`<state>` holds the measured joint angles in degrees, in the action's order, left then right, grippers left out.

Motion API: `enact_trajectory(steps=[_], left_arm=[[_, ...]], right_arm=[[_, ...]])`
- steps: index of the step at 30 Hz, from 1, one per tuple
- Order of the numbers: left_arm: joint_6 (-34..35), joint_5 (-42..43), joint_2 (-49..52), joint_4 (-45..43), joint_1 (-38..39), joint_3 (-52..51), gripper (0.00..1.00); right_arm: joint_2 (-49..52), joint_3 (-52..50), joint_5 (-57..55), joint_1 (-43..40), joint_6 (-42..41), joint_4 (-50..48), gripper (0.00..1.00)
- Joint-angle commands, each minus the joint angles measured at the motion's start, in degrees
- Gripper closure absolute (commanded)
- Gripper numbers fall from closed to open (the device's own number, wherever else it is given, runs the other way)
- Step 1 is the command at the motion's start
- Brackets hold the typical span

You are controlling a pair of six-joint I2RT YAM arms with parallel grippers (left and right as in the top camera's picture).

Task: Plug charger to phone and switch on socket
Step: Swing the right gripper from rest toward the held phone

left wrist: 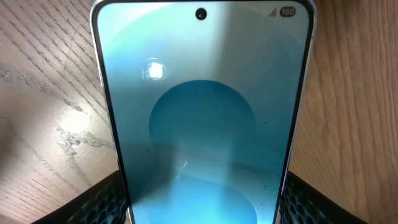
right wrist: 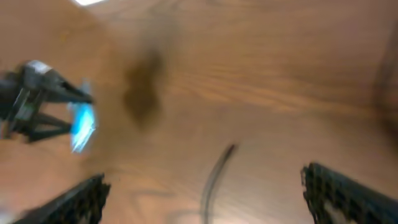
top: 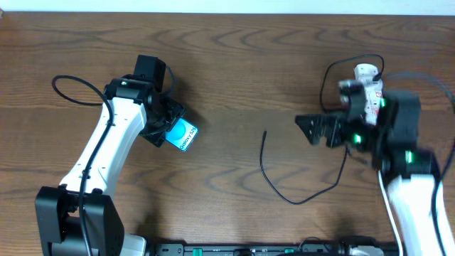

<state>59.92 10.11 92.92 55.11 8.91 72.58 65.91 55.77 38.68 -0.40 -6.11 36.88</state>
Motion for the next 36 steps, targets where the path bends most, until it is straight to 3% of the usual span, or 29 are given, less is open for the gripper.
enact_trajectory(steps=[1, 5, 8, 12, 23, 28, 36], left_arm=[[-0.8, -0.7, 0.0, 0.1, -0.1, 0.1, 0.93], [-0.8, -0.7, 0.0, 0.1, -0.1, 0.1, 0.93], [-0.7, -0.7, 0.0, 0.1, -0.1, 0.1, 0.93], [-0.7, -0.7, 0.0, -0.1, -0.1, 0.1, 0.93], [8.2, 0.1, 0.0, 0.0, -0.1, 0.1, 0.93], [12.9, 4.9, 0.0, -0.4, -0.1, 0.1, 0.93], [13.5, 15.2, 0.0, -3.1, -0.1, 0.1, 0.93]], right_arm=[[8.2, 5.8, 10.8, 0.9, 0.0, 0.9, 0.01], [16.5, 6.5, 16.9, 0.9, -11.9, -7.5, 0.01], [21.1, 6.5, 27.7, 1.8, -12.2, -15.9, 0.01], [25.1, 6.5, 29.3, 5.3, -17.1, -21.1, 0.01], [28.7, 6.5, 15.8, 17.5, -25.4, -22.6, 0.01], [28.7, 6.5, 7.9, 22.1, -28.2, -23.1, 0.01], [28.7, 6.5, -3.7, 28.0, -34.6, -23.6, 0.05]])
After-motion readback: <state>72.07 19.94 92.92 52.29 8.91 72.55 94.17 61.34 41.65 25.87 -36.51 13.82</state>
